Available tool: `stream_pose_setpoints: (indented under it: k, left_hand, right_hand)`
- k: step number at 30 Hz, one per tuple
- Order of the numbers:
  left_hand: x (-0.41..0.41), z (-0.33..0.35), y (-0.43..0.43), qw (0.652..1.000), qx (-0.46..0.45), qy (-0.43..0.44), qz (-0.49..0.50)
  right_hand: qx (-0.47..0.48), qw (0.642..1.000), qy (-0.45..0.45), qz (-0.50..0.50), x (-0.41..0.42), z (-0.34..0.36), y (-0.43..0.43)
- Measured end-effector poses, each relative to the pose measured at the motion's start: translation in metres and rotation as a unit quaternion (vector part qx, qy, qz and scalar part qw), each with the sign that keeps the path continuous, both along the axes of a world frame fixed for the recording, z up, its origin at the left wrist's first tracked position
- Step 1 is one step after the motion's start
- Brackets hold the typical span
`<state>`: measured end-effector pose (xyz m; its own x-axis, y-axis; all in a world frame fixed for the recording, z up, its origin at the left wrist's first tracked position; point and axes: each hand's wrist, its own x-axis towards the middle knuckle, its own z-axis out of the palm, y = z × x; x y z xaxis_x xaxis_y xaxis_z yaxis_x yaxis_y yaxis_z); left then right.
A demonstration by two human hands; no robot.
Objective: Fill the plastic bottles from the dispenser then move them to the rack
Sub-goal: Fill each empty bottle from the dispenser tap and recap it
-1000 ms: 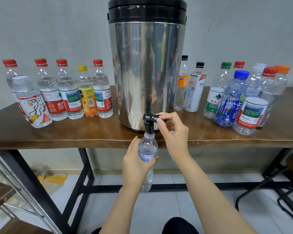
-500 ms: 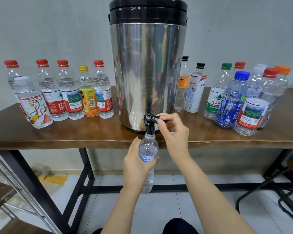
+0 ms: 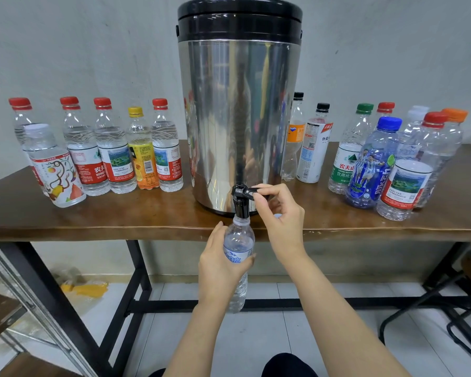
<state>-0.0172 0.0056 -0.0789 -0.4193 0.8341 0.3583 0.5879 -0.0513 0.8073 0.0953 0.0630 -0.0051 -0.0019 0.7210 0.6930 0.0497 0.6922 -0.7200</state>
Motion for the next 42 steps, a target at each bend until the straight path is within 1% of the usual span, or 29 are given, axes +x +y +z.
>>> stream_pose_setpoints:
  k: [15, 22, 29, 35, 42]
  left_hand:
    - [-0.001, -0.002, 0.002, 1.000, -0.002, 0.010, 0.000]
    - [0.001, -0.003, 0.004, 1.000, -0.002, -0.012, 0.002]
    - [0.011, -0.007, 0.004, 0.999, 0.025, -0.029, -0.011]
    - [0.020, -0.007, -0.001, 0.998, 0.047, -0.020, 0.029]
    - [0.016, -0.009, 0.000, 0.998, 0.040, -0.040, 0.024]
  right_hand:
    - [-0.017, 1.000, 0.004, 0.005, 0.000, 0.000, -0.001]
    - [-0.020, 1.000, 0.001, 0.006, 0.000, 0.000, 0.000]
    - [-0.011, 1.000, 0.004, 0.003, -0.001, 0.000, 0.000]
    - [-0.014, 1.000, -0.007, 0.007, 0.001, -0.001, 0.002]
    - [-0.016, 1.000, -0.001, 0.007, 0.000, -0.001, 0.002]
